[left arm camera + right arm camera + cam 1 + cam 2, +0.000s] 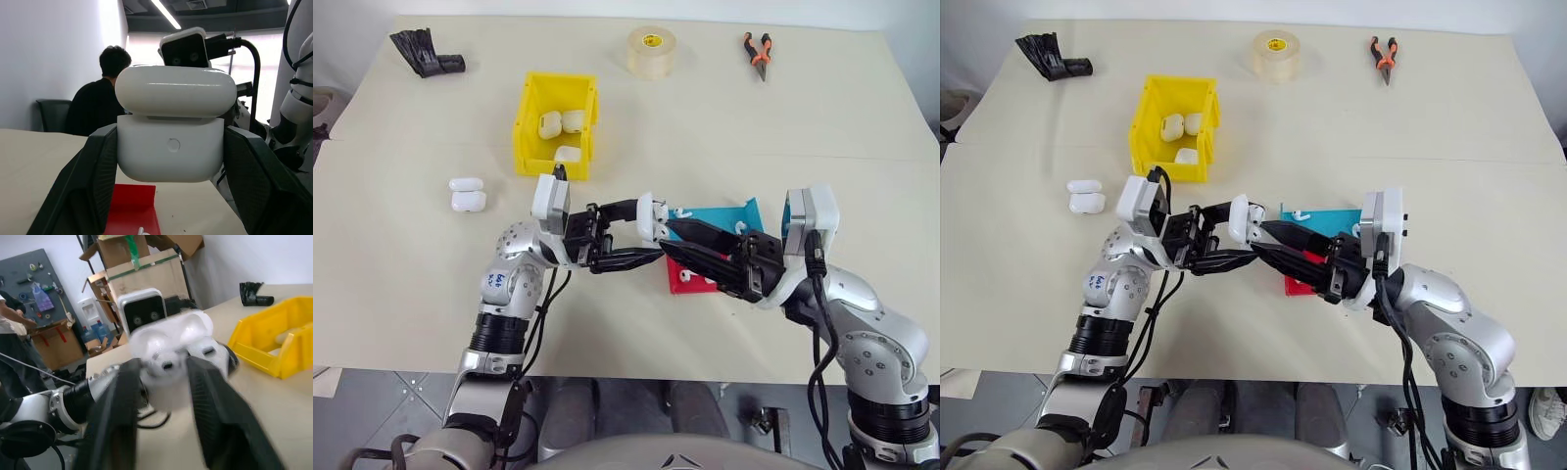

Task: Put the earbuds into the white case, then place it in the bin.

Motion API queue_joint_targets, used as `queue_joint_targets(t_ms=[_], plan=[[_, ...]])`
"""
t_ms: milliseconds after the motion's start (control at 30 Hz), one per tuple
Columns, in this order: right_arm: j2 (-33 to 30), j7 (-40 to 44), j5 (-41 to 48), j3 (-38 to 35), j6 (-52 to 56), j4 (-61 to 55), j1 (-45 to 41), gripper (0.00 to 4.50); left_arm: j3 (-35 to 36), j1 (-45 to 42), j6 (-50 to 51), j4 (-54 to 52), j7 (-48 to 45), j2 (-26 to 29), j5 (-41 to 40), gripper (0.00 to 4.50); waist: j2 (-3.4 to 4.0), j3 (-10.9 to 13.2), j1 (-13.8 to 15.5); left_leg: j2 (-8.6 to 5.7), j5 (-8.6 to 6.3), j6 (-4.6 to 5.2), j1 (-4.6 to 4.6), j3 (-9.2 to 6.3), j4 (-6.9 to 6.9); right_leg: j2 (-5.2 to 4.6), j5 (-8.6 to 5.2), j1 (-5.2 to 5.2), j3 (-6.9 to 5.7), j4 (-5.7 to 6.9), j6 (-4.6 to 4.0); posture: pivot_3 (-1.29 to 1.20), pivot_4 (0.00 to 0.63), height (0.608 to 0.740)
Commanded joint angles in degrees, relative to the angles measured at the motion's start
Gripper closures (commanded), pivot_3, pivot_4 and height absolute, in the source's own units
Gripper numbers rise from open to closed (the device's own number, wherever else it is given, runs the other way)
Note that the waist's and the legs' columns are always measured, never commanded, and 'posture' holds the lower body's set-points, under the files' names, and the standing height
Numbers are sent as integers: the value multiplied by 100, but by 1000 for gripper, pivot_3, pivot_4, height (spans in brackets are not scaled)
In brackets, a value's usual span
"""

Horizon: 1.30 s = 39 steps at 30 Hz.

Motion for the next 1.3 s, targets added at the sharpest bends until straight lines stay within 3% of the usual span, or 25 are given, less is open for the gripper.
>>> queue_joint_targets(t_ms=[33,200,300,467,700,867,1133,1300], plan=[[-383,123,125,-198,180,1,-90,2206,-60,-23,-146,-255,-112,-102,-124,1701,0,0,4,0,0,1,0,0,0,0,0,2,0,-1,0,0,150,740],[-1159,375,313,-665,391,166,-459,2206,-211,-102,-292,-178,112,379,589,1701,-1,0,12,0,-1,3,1,-1,1,0,0,4,-1,-5,0,0,150,740],[-1391,531,355,-567,505,152,-790,2843,-513,-319,-494,-99,450,773,1440,1701,-1,1,-4,3,-1,2,3,-1,-1,4,0,4,0,-5,0,0,150,740],[-1371,478,62,-24,682,116,-1400,4474,-1002,-653,-488,-145,687,1125,2199,1701,-1,1,10,1,-1,3,2,-1,-1,3,0,5,0,-7,0,0,150,740],[-1059,73,-316,702,1043,202,-1978,4474,-1163,-757,-378,-311,981,988,2286,1701,-1,1,17,3,-2,4,-4,-2,0,1,0,1,-1,-9,0,0,150,740],[-1121,105,-602,861,1133,268,-1919,4474,-1124,-677,-394,-469,1046,938,2194,1701,-1,1,58,2,-2,4,-5,-3,0,0,0,1,-1,-9,0,0,150,740],[-1402,682,-1157,440,468,597,-922,4474,-802,-440,-136,-811,932,908,1522,1701,-1,1,137,0,-4,8,-6,2,0,1,0,0,0,-11,0,0,150,740],[-1031,677,-1132,-193,-219,692,-335,4474,-379,-116,305,-1071,1415,863,1188,1701,-3,2,136,1,-4,8,-4,1,0,2,0,1,0,-10,0,0,150,740]])
